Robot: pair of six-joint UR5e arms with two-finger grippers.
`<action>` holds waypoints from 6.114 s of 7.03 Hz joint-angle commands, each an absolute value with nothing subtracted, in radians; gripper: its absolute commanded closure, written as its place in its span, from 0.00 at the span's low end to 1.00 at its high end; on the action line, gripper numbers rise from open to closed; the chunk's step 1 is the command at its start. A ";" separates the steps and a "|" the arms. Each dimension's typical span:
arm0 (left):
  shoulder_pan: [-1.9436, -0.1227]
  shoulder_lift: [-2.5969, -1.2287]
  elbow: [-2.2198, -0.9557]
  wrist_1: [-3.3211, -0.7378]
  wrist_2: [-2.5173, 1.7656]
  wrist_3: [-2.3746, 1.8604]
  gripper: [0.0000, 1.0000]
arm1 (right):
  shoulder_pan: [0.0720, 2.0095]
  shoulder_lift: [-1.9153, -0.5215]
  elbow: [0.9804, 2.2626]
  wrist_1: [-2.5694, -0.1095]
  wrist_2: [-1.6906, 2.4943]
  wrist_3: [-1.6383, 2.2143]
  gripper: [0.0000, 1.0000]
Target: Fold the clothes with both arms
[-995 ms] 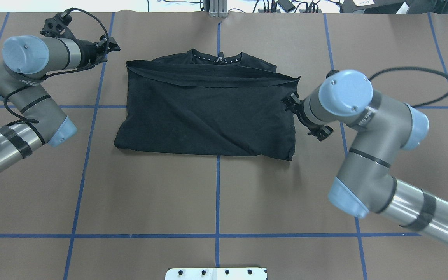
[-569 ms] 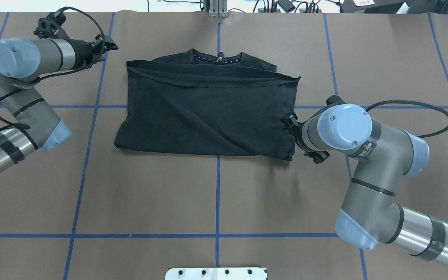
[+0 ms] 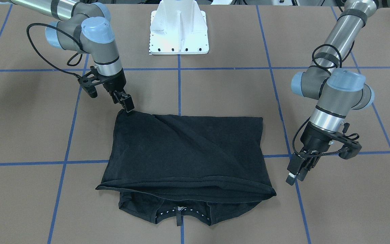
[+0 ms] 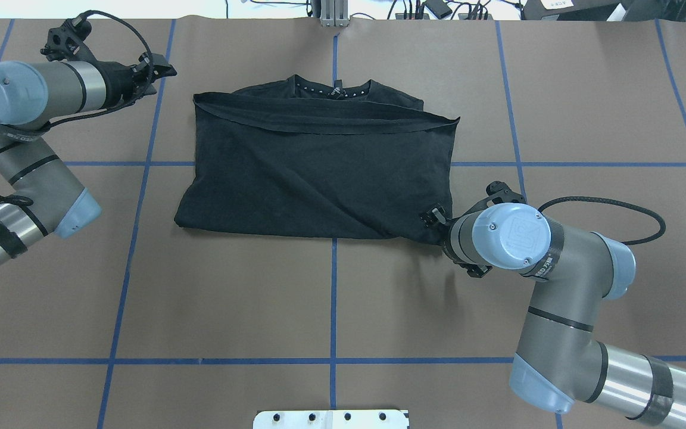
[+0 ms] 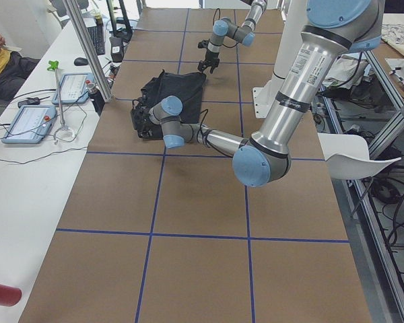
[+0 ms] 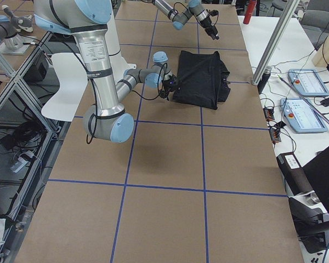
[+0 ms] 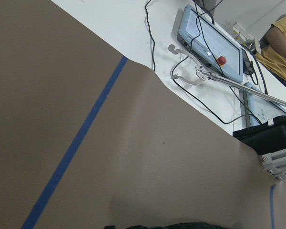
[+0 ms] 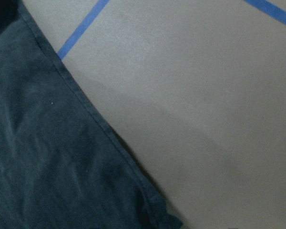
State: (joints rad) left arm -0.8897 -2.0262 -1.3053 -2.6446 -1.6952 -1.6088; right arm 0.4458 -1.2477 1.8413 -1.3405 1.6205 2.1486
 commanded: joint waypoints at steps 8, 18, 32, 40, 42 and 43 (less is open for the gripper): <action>-0.890 -2.020 -1.313 -2.643 -1.667 -1.609 0.32 | 0.465 -1.301 1.914 -1.339 1.631 2.148 0.52; -0.887 -2.006 -1.313 -2.643 -1.648 -1.609 0.32 | 0.459 -1.258 1.838 -1.338 1.631 2.146 0.41; -0.887 -1.994 -1.318 -2.643 -1.643 -1.609 0.32 | 0.525 -1.258 1.826 -1.290 1.730 2.155 0.00; -0.884 -1.996 -1.319 -2.643 -1.643 -1.615 0.32 | 0.520 -1.259 1.767 -1.166 1.743 2.194 1.00; -0.884 -1.996 -1.319 -2.643 -1.643 -1.617 0.32 | 0.522 -1.272 1.770 -1.155 1.750 2.187 1.00; -0.882 -1.996 -1.319 -2.643 -1.643 -1.618 0.32 | 0.522 -1.273 1.772 -1.155 1.753 2.186 1.00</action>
State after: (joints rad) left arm -0.8830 -1.9957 -1.3192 -2.6431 -1.6429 -1.6170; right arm 0.5214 -1.2709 1.7693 -1.1566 1.7498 2.1882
